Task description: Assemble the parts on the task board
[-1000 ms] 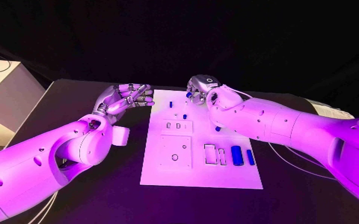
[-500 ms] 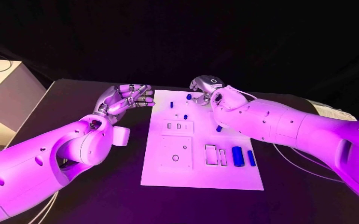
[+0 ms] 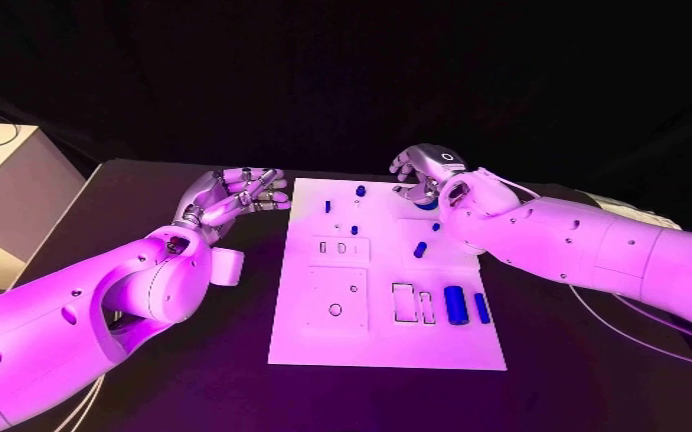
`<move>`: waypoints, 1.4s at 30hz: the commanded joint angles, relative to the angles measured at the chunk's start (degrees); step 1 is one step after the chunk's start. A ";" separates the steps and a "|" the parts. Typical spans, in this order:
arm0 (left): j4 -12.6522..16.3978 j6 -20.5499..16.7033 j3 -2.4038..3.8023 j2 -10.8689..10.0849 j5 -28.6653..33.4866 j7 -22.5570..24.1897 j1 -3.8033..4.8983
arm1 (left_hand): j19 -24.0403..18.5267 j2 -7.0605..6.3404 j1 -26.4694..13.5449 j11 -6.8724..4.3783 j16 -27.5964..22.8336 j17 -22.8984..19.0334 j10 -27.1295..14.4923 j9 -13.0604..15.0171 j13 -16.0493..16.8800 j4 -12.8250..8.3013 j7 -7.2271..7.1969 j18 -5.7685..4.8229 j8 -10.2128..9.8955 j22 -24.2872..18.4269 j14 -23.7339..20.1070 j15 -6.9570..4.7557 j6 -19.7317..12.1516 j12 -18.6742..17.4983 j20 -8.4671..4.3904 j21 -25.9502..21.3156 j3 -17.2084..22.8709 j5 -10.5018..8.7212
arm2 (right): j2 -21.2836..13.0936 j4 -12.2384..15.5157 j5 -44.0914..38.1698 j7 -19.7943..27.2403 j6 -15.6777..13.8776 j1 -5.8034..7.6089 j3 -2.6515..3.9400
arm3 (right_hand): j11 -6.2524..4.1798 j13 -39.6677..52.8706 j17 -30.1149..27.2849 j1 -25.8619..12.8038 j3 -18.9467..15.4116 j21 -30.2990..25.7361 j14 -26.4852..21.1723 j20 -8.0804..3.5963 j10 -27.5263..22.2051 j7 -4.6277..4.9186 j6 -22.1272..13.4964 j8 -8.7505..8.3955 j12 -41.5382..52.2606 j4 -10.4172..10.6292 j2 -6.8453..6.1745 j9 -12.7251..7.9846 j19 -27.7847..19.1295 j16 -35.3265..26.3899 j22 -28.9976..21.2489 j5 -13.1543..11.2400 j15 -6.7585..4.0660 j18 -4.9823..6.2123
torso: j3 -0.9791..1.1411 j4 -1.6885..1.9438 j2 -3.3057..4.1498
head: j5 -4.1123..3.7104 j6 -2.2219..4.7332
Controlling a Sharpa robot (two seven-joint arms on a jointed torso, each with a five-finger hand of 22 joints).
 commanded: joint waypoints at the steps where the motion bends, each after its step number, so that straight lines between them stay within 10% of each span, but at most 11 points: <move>1: 0.08 0.20 0.04 -0.04 -0.19 0.45 0.06 | 0.07 -0.41 0.18 0.26 0.18 0.05 -0.07 0.01 0.05 0.05 0.31 0.19 -0.06 0.05 -0.44 -0.14 0.10 -0.18 -0.12 0.33 0.44 -0.12 | -2.61 1.82 8.11 3.81 -0.66 0.35 0.12 | -1.50 3.21 5.35 0.33 0.56 3.04 1.66 -0.79 5.10 -0.61 0.14 -0.04 4.74 -0.35 -1.23 -0.14 1.29 2.61 3.72 0.08 -1.01 -0.24 | 0.33 -0.60 0.01 | 0.03 0.28; 3: 0.10 0.24 0.04 -0.08 -0.19 0.46 0.06 | 0.07 -0.41 0.18 0.26 0.18 0.05 -0.07 0.01 0.05 0.05 0.31 0.19 -0.06 0.05 -0.44 -0.14 0.10 -0.18 -0.12 0.33 0.44 -0.12 | -4.21 2.58 9.84 4.39 0.44 0.53 0.17 | -2.09 9.22 5.79 0.62 0.16 5.67 1.78 -1.34 6.27 -0.93 0.40 0.30 12.09 -0.83 -2.15 -0.06 2.30 3.12 6.95 0.06 -1.49 -0.82 | 0.42 -0.73 0.03 | -0.03 0.37; 5: 0.12 0.27 0.04 -0.10 -0.19 0.45 0.05 | 0.07 -0.41 0.18 0.26 0.18 0.05 -0.07 0.01 0.05 0.05 0.31 0.19 -0.06 0.05 -0.44 -0.14 0.10 -0.18 -0.12 0.33 0.44 -0.12 | -5.63 3.07 11.41 4.45 1.96 0.69 0.21 | -1.45 32.79 6.98 0.00 0.62 8.57 1.95 -1.33 -3.02 -0.47 0.13 0.86 35.07 0.15 -1.91 -0.08 2.92 4.08 10.68 0.62 -1.36 -1.34 | 0.51 -0.85 0.06 | -0.08 0.39; 8: 0.15 0.35 0.03 -0.11 -0.19 0.45 0.05 | 0.07 -0.41 0.18 0.26 0.18 0.05 -0.07 0.01 0.05 0.05 0.31 0.19 -0.06 0.05 -0.44 -0.14 0.10 -0.18 -0.12 0.33 0.44 -0.12 | -7.09 3.34 12.84 3.65 4.37 0.81 0.25 | -0.88 71.34 15.72 -1.24 -0.99 14.46 3.40 -0.50 12.19 -0.17 -1.16 1.31 71.52 1.38 -1.48 -0.26 4.57 7.78 18.18 1.03 -0.52 -2.70 | 0.55 -0.83 0.11 | -0.33 0.20; 10: 0.16 0.40 0.03 -0.12 -0.19 0.47 0.05 | 0.05 -0.47 0.19 0.27 0.26 0.09 -0.08 0.01 0.05 0.04 0.30 0.19 -0.05 0.06 -0.50 -0.14 0.09 -0.18 -0.12 0.36 0.44 -0.13 | -7.77 3.36 13.41 2.75 6.08 0.86 0.26 | -0.61 77.53 20.52 -1.85 -1.85 17.55 4.13 -0.24 15.75 0.02 -1.35 1.80 76.60 2.06 -1.33 -0.25 5.43 9.55 22.08 1.62 -0.09 -3.37 | 0.58 -0.74 0.14 | -0.32 0.06; 42: 0.09 0.71 0.03 0.43 -0.22 0.45 0.03 | 0.04 -0.49 0.19 0.27 0.29 0.11 -0.08 0.01 0.05 0.03 0.30 0.19 -0.05 0.07 -0.52 -0.14 0.08 -0.18 -0.12 0.37 0.44 -0.13 | -1.63 -5.33 13.41 -1.83 13.74 0.95 0.26 | 0.28 82.61 27.49 -1.76 -6.23 21.95 5.19 0.86 19.56 0.85 -3.56 2.37 80.45 3.94 -0.45 -0.62 6.38 11.73 27.74 1.79 0.89 -4.36 | 0.31 -0.55 0.14 | -1.07 -0.37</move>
